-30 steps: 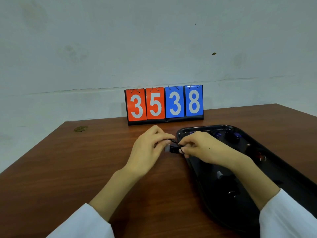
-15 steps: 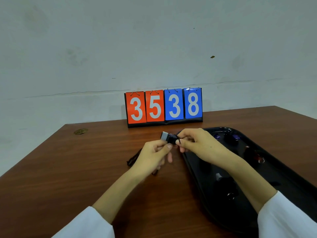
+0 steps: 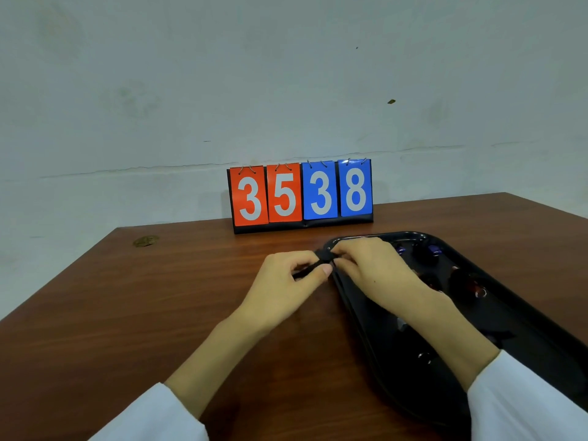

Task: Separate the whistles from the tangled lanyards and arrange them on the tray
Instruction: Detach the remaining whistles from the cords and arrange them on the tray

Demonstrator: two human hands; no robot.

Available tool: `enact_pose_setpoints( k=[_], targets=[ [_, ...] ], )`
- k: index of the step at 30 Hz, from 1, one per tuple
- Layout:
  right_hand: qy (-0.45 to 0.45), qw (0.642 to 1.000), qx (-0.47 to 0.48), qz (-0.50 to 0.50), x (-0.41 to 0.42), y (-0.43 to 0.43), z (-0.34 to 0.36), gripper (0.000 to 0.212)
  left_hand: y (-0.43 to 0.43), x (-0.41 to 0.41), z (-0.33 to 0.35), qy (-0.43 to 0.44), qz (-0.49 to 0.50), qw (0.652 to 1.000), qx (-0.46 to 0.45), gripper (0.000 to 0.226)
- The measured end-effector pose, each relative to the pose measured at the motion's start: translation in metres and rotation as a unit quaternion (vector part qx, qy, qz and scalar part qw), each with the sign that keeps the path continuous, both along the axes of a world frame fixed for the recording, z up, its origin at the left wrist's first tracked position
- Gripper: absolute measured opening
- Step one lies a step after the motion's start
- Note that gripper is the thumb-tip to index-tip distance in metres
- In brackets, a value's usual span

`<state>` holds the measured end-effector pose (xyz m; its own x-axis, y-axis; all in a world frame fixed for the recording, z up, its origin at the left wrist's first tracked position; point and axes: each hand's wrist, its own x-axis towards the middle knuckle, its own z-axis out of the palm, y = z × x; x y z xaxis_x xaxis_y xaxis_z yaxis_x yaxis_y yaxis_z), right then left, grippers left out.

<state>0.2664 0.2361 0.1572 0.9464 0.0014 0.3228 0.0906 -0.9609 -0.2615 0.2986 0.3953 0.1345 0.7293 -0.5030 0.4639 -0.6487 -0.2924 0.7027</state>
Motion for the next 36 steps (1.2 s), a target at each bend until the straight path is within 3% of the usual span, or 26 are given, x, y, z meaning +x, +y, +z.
enact_pose_setpoints(
  k=[3,7,16,21,26,31,36],
  targets=[
    [0.055,0.996,-0.037,0.067,0.001,0.001,-0.003,0.024,0.005,0.006,0.003,-0.049,0.012,0.996,0.067,0.019],
    [0.103,0.985,0.020,0.134,-0.002,0.001,-0.004,0.013,0.012,0.014,0.005,-0.061,0.024,0.994,0.088,0.022],
    [0.095,0.963,0.160,0.197,-0.007,0.008,0.001,0.018,0.020,0.034,0.001,0.082,0.051,0.995,0.002,0.020],
    [0.005,0.962,0.233,0.143,-0.006,0.002,0.007,0.014,0.012,0.026,-0.005,0.163,0.024,0.986,-0.024,0.037],
    [-0.065,0.964,0.257,0.020,-0.003,-0.007,0.005,0.012,0.005,0.020,-0.008,0.148,0.016,0.987,-0.063,0.046],
    [-0.085,0.979,0.172,-0.075,0.001,-0.008,-0.003,0.018,0.000,0.012,-0.004,0.125,-0.006,0.991,-0.051,0.032],
    [-0.065,0.992,0.082,-0.074,0.000,-0.004,-0.004,0.021,-0.003,0.006,-0.004,0.091,-0.020,0.995,-0.031,0.022]
  ],
)
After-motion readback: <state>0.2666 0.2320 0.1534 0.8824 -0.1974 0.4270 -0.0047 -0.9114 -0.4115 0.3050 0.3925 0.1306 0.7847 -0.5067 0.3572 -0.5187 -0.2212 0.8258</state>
